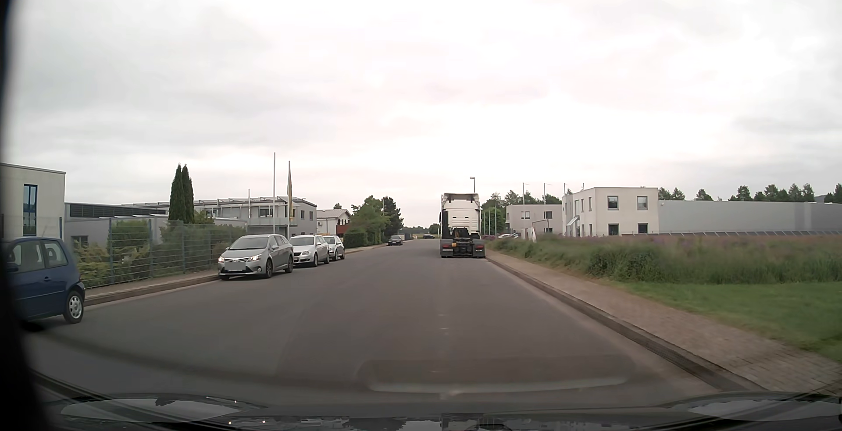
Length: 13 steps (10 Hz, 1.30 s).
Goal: Follow the waypoints while adhering to traffic rules and regulations
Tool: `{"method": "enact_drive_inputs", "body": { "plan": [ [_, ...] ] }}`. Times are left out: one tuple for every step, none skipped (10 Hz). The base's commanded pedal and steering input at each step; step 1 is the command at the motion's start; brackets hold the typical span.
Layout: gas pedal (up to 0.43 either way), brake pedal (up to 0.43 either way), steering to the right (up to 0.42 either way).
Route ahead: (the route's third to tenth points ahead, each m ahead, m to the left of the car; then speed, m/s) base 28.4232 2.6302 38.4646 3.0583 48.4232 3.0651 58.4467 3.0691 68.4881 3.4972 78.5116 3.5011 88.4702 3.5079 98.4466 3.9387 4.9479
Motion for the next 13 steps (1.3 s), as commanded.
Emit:
{"method": "enact_drive_inputs", "body": {
  "plan": [
    [0.138,0.000,0.004],
    [0.138,0.000,0.003],
    [0.138,0.000,0.002],
    [0.138,0.000,0.002],
    [0.138,0.000,0.000],
    [0.138,0.000,-0.004],
    [0.138,0.000,-0.007],
    [0.138,0.000,-0.009],
    [0.138,0.000,-0.010],
    [0.138,0.000,-0.011],
    [0.138,0.000,-0.014],
    [0.138,0.000,-0.019],
    [0.138,0.000,-0.023]
  ]
}}
